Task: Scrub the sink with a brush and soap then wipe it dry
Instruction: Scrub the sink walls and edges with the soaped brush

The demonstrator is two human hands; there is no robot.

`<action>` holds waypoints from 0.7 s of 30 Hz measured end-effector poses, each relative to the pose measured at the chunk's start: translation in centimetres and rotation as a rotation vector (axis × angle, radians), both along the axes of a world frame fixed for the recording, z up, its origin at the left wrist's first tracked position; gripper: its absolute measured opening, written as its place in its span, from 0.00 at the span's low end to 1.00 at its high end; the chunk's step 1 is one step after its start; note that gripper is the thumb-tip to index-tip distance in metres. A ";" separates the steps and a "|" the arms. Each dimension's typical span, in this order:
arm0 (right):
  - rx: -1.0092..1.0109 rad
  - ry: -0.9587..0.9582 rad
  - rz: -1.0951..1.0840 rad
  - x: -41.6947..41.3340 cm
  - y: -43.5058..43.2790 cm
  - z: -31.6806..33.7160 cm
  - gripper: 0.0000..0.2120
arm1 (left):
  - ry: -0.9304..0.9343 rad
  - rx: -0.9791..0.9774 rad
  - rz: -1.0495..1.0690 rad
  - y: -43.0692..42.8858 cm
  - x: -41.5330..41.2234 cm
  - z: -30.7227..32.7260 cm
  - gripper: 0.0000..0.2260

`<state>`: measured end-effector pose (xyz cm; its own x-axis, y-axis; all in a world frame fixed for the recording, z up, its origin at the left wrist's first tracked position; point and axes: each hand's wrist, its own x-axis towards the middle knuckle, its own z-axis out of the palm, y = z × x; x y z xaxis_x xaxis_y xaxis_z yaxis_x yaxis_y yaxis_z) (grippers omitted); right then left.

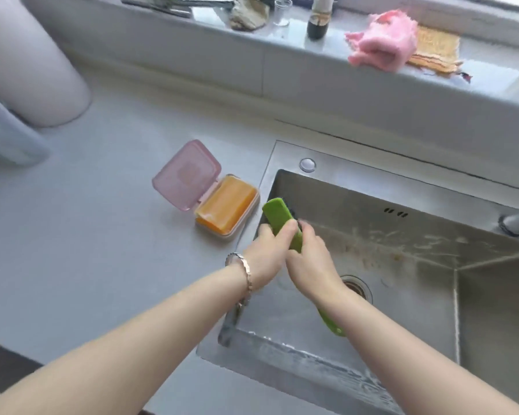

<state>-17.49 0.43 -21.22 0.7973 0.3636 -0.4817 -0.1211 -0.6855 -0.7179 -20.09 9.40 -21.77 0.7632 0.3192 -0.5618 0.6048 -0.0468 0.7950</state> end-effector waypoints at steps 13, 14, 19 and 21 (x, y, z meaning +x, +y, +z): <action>-0.520 -0.403 0.364 6.8 10.7 -1.9 0.30 | -0.244 0.691 0.138 9.6 -2.8 -7.7 0.44; -0.533 -0.424 0.401 6.3 10.8 -2.0 0.29 | -0.256 0.692 0.159 9.7 -2.6 -7.9 0.44; -0.480 -0.363 0.660 1.9 9.2 -1.4 0.28 | -0.340 0.797 0.246 10.0 -2.3 -8.6 0.38; -0.531 -0.374 0.548 4.9 9.2 -1.7 0.27 | -0.351 0.850 0.232 10.1 -2.3 -9.0 0.41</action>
